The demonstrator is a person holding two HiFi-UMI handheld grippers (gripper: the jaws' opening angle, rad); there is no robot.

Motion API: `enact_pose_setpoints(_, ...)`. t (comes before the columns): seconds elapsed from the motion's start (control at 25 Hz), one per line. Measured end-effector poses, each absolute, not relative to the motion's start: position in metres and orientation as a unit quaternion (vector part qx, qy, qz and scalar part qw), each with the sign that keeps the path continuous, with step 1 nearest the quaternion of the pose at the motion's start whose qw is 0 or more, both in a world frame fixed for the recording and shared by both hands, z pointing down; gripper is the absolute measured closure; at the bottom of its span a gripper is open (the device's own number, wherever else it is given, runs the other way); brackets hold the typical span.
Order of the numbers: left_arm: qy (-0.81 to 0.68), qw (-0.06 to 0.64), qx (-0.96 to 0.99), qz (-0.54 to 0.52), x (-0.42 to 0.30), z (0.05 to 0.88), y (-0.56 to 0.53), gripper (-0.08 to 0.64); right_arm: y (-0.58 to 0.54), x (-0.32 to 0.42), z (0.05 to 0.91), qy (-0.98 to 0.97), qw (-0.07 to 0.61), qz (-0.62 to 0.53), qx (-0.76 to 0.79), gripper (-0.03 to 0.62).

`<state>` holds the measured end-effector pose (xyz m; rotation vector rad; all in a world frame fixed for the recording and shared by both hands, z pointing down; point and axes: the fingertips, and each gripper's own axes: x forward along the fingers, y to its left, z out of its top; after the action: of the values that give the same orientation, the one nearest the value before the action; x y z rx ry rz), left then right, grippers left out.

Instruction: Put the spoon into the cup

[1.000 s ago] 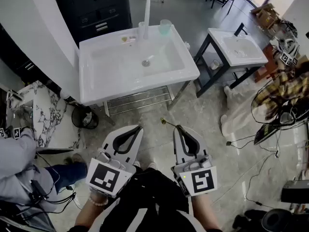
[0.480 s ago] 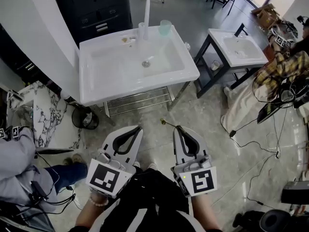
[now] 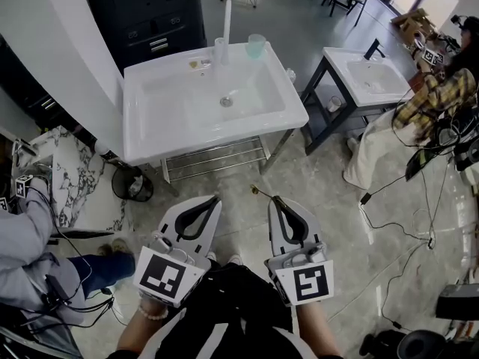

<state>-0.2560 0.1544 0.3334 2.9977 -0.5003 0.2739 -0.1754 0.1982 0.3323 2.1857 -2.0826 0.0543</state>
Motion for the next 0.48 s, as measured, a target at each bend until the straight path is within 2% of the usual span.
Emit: enact_pose_setpoints(0.48,-0.192,0.039,0.977,0.083,-0.246,0.325,0.165,0.560,0.208,-0.155,0.337,-0.700,0.054,0.021,0.712,0.584)
